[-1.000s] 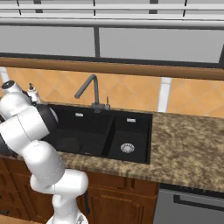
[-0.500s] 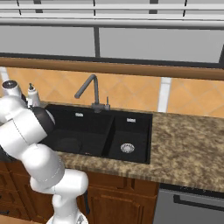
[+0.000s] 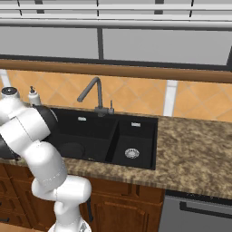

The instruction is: Pick the pan and sponge and place them into the sink. Then turn on the water.

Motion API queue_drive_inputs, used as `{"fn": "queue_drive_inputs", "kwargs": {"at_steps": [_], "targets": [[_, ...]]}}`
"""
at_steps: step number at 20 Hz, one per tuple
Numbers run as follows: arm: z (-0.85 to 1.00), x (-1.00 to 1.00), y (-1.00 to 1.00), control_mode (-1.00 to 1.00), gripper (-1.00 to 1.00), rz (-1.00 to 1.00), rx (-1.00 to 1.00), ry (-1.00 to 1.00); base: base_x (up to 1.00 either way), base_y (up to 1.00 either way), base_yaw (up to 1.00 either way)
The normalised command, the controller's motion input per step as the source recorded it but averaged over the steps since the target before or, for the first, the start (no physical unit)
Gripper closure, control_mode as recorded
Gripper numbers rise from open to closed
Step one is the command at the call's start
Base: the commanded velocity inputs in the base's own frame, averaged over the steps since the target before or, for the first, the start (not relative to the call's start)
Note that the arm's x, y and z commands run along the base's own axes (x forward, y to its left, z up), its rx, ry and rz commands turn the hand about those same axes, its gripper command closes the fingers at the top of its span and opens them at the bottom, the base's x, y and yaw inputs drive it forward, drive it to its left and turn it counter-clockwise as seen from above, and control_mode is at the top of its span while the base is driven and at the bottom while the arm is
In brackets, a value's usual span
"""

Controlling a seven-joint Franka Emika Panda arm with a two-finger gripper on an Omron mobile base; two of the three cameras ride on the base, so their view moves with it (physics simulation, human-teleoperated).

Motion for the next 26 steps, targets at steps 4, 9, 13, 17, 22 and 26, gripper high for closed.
{"fn": "queue_drive_inputs", "kwargs": {"at_steps": [4,9,13,17,22,26], "targets": [[0.00,-0.10,0.34,-1.00,-1.00,-0.20,-0.01,0.14,0.00,0.00,0.00],[0.00,0.00,0.40,-1.00,-1.00,-0.04,-0.06,0.14,0.00,0.00,0.00],[-0.06,0.00,0.39,-1.00,-1.00,0.00,-0.11,0.07,0.00,0.00,0.00],[-0.19,0.02,0.35,-1.00,-1.00,0.01,-0.13,0.01,0.00,0.00,0.00],[-0.21,0.02,0.34,-1.00,-1.00,0.01,-0.11,0.00,0.00,0.00,0.00],[-0.18,0.00,0.27,-1.00,-1.00,0.01,-0.06,0.00,0.00,0.00,0.00]]}}
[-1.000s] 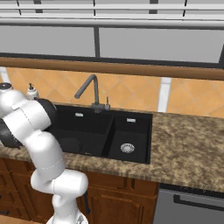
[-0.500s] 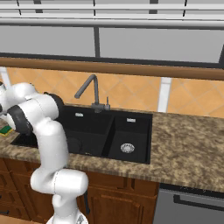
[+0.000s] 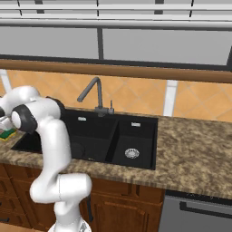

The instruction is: Pick the pan and sponge and place them into the sink. Then turn on the water.

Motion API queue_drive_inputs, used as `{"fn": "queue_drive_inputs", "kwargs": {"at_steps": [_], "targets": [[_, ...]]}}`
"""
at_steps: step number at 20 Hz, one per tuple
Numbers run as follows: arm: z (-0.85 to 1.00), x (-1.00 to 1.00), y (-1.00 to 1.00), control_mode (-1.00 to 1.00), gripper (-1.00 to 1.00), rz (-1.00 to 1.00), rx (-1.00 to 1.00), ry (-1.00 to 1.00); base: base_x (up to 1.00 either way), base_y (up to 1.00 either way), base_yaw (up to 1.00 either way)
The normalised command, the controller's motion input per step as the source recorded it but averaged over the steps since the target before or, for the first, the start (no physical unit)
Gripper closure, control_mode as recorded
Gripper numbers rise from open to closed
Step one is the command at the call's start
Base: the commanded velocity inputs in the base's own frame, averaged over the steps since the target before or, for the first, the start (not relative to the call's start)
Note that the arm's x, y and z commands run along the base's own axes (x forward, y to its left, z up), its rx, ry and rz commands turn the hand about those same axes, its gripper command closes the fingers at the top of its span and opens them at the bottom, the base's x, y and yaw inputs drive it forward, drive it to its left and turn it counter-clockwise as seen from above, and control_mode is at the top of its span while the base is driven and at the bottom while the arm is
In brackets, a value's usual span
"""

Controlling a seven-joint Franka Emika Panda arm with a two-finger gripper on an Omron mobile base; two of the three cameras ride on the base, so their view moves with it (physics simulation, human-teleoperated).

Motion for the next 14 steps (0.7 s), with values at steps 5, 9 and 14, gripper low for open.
{"fn": "queue_drive_inputs", "kwargs": {"at_steps": [5,9,14], "targets": [[-0.29,0.06,0.01,-1.00,-1.00,0.00,-0.03,0.02,0.00,0.00,0.00],[-0.37,0.16,0.00,-1.00,-1.00,0.01,-0.02,0.00,0.00,0.00,0.00],[-0.29,0.14,0.00,-1.00,-1.00,0.03,0.00,0.00,0.00,0.00,0.00]]}}
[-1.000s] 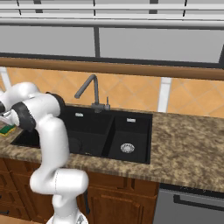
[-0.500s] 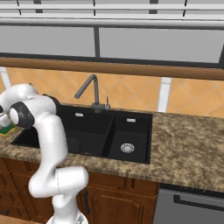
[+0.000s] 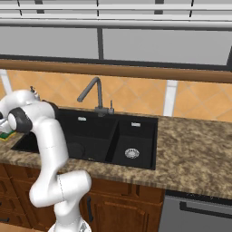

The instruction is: Pick the pan and sponge and place them into the sink. Then turn on the water.

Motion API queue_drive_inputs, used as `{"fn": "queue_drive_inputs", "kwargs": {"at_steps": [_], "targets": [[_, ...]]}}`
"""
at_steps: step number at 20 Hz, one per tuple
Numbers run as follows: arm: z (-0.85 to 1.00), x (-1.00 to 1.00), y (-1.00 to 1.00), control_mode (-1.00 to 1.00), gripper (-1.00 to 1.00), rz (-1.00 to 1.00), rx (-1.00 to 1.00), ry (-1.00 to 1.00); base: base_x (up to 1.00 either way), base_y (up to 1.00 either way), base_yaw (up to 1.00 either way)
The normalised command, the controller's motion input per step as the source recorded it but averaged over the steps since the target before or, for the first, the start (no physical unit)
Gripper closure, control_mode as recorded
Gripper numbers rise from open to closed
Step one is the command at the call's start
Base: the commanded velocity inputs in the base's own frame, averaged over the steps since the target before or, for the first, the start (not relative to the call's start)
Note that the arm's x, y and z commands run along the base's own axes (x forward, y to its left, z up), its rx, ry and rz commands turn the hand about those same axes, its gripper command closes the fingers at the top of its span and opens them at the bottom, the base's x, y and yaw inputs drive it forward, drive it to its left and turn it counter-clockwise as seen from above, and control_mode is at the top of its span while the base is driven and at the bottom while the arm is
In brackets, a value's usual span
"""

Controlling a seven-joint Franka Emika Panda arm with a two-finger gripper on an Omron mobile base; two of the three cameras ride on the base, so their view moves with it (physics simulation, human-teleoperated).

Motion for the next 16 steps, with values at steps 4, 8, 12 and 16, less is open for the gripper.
{"fn": "queue_drive_inputs", "kwargs": {"at_steps": [4,8,12,16], "targets": [[-0.22,0.19,-0.02,-1.00,-1.00,0.02,0.00,0.00,0.00,0.00,0.00],[-0.22,0.14,-0.03,-1.00,-1.00,0.04,0.00,0.00,0.00,0.00,0.00],[-0.31,0.18,0.01,-1.00,-1.00,0.00,0.00,0.00,0.00,0.00,0.00],[-0.32,0.17,0.03,-1.00,-1.00,0.00,0.00,0.00,0.00,0.00,0.00]]}}
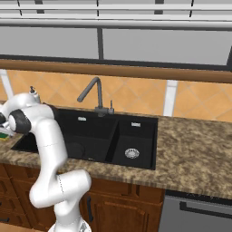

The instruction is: Pick the pan and sponge and place them into the sink. Then turn on the water.

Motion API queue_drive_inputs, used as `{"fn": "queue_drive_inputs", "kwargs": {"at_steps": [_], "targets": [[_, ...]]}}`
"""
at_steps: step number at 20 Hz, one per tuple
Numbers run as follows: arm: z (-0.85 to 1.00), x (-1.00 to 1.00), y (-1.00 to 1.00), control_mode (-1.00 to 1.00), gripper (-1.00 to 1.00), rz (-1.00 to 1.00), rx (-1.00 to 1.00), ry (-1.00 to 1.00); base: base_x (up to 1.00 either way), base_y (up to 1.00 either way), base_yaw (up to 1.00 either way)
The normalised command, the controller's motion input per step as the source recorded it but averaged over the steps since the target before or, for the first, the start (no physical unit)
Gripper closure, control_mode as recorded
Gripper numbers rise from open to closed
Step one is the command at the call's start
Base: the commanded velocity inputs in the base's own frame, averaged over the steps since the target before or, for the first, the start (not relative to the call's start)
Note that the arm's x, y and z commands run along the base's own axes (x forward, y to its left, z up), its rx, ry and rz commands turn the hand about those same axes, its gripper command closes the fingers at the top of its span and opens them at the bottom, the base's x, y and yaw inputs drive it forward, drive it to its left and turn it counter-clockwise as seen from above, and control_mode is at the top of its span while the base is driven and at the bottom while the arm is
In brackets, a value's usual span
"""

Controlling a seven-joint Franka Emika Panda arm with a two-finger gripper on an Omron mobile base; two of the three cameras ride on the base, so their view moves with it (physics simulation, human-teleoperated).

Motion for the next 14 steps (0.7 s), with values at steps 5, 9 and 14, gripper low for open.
{"fn": "queue_drive_inputs", "kwargs": {"at_steps": [5,9,14], "targets": [[-0.44,0.09,0.15,-1.00,-1.00,0.00,0.00,0.00,0.00,0.00,0.00],[-0.60,0.08,0.21,-1.00,-1.00,0.01,0.00,0.00,0.00,0.00,0.00],[-0.58,0.07,0.23,-1.00,1.00,0.01,0.00,0.00,0.00,0.00,0.00]]}}
